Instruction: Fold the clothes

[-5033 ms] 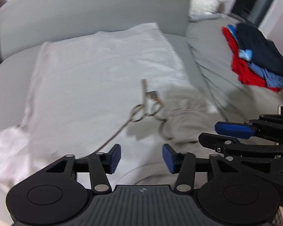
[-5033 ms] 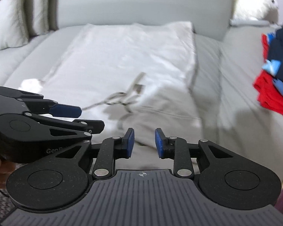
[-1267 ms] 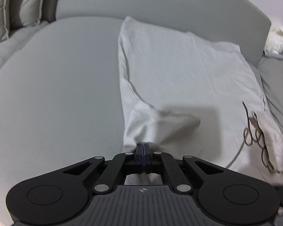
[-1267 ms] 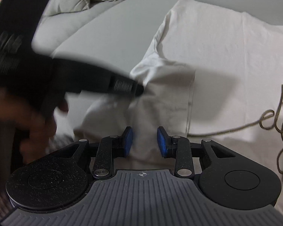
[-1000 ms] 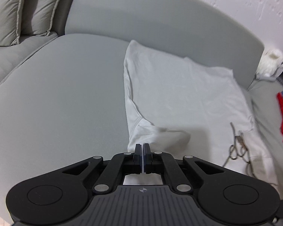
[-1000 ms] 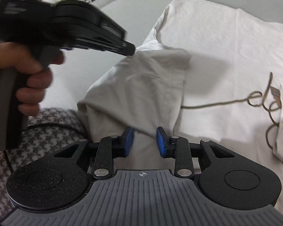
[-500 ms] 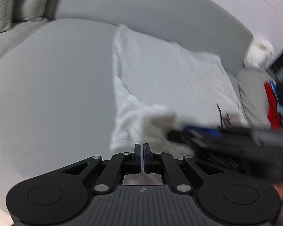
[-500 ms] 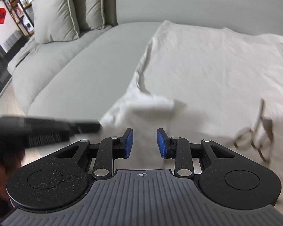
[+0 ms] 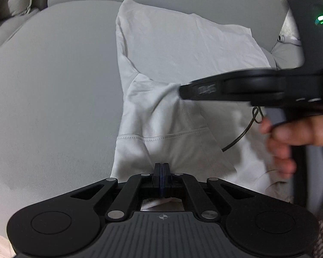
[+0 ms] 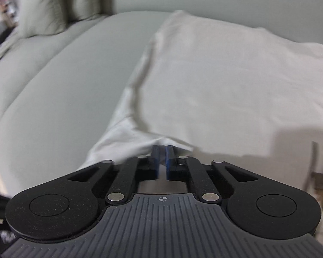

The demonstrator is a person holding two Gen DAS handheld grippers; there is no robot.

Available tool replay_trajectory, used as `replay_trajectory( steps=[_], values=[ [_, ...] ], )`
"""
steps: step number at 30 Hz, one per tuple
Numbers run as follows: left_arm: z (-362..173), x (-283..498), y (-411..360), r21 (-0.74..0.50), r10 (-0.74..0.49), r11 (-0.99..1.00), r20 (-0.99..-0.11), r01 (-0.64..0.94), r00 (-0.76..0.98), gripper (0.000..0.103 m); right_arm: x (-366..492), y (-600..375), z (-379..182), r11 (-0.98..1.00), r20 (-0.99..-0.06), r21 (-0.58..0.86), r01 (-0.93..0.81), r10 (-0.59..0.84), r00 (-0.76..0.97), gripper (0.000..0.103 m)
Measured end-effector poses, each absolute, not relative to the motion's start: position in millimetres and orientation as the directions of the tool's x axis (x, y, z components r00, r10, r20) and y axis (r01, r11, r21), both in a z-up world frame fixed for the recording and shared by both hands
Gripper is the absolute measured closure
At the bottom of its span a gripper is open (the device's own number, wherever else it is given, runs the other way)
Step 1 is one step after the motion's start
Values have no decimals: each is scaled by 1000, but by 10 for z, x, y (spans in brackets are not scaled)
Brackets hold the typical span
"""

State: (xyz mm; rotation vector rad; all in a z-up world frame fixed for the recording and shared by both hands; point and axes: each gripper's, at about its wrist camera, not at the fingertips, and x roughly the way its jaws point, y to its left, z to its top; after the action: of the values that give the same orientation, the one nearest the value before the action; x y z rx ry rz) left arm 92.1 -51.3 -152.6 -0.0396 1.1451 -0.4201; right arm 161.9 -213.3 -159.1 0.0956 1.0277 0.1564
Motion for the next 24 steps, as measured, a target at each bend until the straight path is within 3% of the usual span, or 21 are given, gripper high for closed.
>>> replay_trajectory(
  steps=[3, 7, 10, 17, 24],
  values=[
    [-1464, 890, -522, -240, -342, 923, -868, 300, 360, 101, 1377, -2252, -1383, 980, -825, 184, -79, 198, 529, 93],
    [-1348, 759, -568, -211, -328, 922, -869, 324, 369, 77, 820, -2377, -1186, 978, -826, 187, -95, 209, 523, 89],
    [-1292, 663, -659, -169, -300, 924, -877, 342, 375, 68, 346, -2554, -1151, 985, -849, 154, -77, 172, 499, 89],
    [-1330, 465, -1115, -162, -311, 913, -871, 375, 380, 63, -38, -3085, -1306, 972, -897, 174, 156, 91, 432, 83],
    [-1477, 107, -1447, -58, -244, 917, -865, 395, 438, 64, -103, -2990, -1391, 991, -906, 105, 83, 61, 420, 83]
  ],
)
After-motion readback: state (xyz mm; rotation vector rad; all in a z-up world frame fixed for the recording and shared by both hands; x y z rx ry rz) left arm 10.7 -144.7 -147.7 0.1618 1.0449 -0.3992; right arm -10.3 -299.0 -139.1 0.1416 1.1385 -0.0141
